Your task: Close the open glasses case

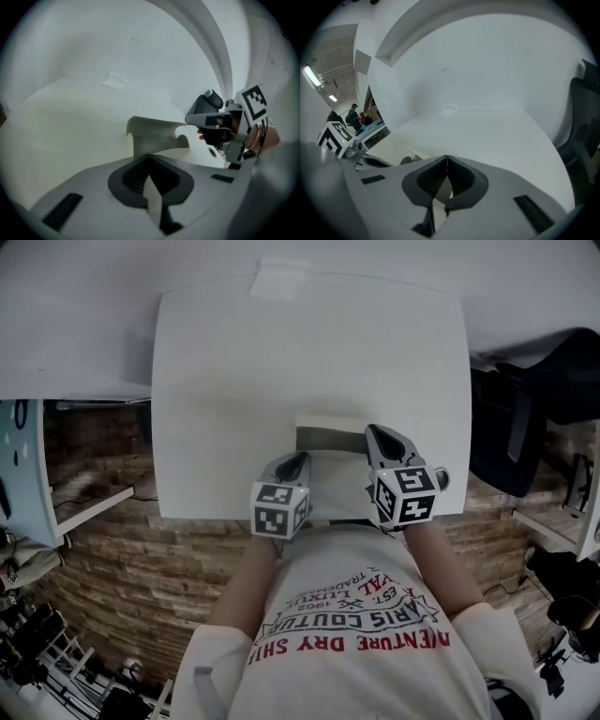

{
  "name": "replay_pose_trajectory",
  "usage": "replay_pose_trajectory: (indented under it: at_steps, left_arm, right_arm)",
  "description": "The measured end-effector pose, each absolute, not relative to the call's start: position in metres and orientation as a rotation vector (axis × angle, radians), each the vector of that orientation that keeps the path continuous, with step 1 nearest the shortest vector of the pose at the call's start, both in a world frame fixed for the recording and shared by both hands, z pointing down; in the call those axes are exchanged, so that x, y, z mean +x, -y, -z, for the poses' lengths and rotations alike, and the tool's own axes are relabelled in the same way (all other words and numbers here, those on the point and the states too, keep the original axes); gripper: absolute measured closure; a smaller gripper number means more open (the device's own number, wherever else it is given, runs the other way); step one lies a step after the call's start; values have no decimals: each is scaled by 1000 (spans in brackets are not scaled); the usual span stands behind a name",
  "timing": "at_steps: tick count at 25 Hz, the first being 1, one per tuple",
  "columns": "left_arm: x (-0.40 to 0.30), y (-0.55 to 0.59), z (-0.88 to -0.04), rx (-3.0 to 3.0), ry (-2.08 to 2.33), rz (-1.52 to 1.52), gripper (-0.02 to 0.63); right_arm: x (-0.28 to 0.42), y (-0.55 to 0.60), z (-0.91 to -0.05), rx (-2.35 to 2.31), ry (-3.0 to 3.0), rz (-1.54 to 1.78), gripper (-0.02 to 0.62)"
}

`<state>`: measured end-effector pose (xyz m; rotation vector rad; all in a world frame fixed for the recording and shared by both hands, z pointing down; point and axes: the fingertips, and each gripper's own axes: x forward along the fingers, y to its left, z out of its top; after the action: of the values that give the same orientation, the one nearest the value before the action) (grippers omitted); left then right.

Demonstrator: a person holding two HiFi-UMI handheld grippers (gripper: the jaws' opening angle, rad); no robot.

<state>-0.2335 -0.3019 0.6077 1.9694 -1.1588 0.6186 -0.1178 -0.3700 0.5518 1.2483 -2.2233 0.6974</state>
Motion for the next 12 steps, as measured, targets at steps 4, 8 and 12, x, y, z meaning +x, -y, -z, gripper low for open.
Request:
replay_pose_trajectory:
  at_steps: [4, 8, 12]
  left_arm:
    - [-234, 301, -607, 1973, 1154, -627, 603]
    - [-233, 301, -608, 1985, 1146, -637, 603]
    - [-233, 302, -609, 1991, 1144, -641, 603]
  right_arm:
    - [-120, 356, -552, 1225, 2242, -640, 583]
    - [-120, 343, -558, 1203, 2246, -617, 583]
    - [-120, 333, -565, 1198, 2252, -559, 583]
